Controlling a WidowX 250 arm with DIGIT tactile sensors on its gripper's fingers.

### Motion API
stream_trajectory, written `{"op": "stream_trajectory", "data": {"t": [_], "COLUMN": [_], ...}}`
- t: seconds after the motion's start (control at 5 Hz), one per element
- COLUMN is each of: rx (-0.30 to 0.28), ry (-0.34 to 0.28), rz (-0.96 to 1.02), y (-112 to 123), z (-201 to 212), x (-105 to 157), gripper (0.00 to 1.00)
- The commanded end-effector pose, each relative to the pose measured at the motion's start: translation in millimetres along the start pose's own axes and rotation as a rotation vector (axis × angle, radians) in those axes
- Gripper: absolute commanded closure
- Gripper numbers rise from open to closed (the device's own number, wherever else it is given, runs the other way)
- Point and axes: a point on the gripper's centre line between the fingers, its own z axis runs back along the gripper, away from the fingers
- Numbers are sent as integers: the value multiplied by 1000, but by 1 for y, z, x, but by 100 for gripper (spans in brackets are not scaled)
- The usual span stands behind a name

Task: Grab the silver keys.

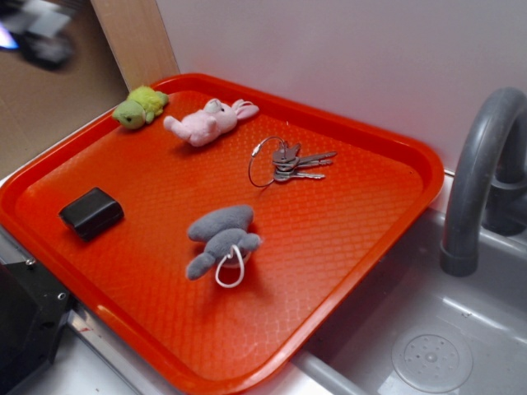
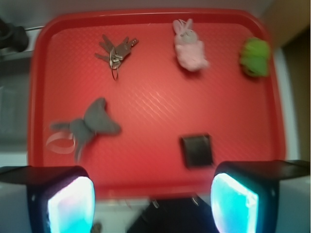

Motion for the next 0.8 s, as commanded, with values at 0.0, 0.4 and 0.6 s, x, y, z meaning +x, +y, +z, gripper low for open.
{"op": "stream_trajectory", "data": {"t": [0.0, 0.4, 0.6], "rx": [-140, -183, -175], "ry": [-142, -147, -95], "rz": [126, 89, 32], "y": [-25, -34, -53], "z": [-45, -92, -108], "x": [94, 119, 115], "gripper": [0, 0, 0]}}
